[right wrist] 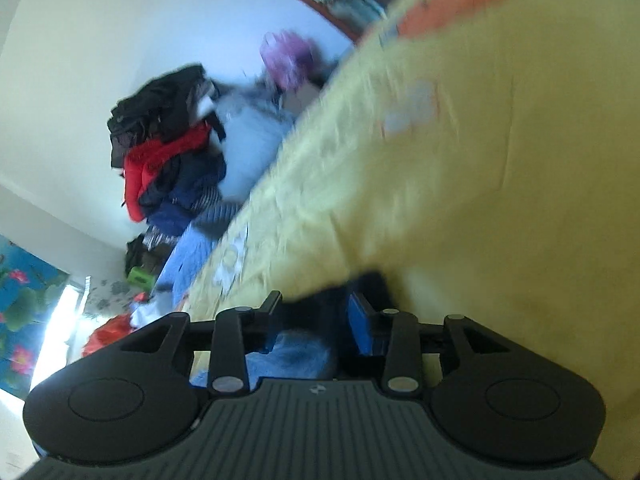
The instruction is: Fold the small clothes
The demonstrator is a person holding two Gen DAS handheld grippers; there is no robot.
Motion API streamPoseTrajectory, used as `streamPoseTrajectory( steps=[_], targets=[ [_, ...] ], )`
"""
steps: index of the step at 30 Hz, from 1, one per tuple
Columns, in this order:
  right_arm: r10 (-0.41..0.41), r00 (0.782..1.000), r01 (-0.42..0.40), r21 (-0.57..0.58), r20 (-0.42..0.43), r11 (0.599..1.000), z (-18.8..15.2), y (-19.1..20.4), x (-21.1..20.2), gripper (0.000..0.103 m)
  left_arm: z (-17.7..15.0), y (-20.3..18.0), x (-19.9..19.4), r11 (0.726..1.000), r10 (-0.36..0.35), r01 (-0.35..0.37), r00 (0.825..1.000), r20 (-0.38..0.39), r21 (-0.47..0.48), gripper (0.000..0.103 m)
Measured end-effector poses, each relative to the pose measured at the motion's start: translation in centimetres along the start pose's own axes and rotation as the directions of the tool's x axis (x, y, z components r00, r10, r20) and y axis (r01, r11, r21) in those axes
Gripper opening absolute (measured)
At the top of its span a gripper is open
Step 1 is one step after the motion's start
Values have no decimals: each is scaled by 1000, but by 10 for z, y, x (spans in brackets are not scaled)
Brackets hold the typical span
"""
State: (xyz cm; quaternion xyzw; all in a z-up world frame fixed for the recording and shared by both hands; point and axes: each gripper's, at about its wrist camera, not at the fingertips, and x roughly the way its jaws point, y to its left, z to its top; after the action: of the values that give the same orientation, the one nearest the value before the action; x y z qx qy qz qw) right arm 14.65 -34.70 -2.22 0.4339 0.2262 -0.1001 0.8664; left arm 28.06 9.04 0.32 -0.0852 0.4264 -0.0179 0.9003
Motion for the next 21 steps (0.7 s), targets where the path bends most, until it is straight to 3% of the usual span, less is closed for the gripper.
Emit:
streamPoseTrajectory(
  steps=[1,3,4,5,7,9,13,14,16,19,21],
  targets=[
    [-8,998,11,-63,55,998,0,8,-10,49,2,2,-1,1000,0,0,1000,-2,-3,27],
    [52,996,-37,-190,74,981,-4,25,-19,49,9,7,-4,999,-4,4,1000,4,-35,50],
    [102,994,-89,-254,37,963,-7,35,-20,50,13,9,-6,999,6,-5,1000,21,-51,76],
    [143,989,-144,-317,-25,937,-12,46,-18,51,17,11,-10,998,21,-17,998,54,-68,88],
    [155,977,-203,-400,-147,894,-26,64,-7,56,20,13,-18,998,25,-18,995,99,-65,88],
    [79,978,-159,-439,-194,884,-40,72,11,55,21,11,-22,999,25,-22,994,105,-35,88],
    [-141,979,64,-435,-149,898,-45,55,46,55,13,-1,-27,991,66,-79,991,118,105,88],
    [-175,977,107,-424,-125,899,-45,50,49,55,10,-5,-25,986,76,-92,990,119,140,88],
    [-160,983,107,-422,-93,900,-47,43,42,55,4,-13,-18,969,97,-119,989,108,218,88],
    [-148,986,87,-541,-71,837,-63,58,33,61,-5,-18,2,942,182,-194,981,71,272,88],
    [-157,986,81,-630,-65,772,-74,68,30,70,-10,-12,7,952,174,-181,984,48,247,88]
  ],
)
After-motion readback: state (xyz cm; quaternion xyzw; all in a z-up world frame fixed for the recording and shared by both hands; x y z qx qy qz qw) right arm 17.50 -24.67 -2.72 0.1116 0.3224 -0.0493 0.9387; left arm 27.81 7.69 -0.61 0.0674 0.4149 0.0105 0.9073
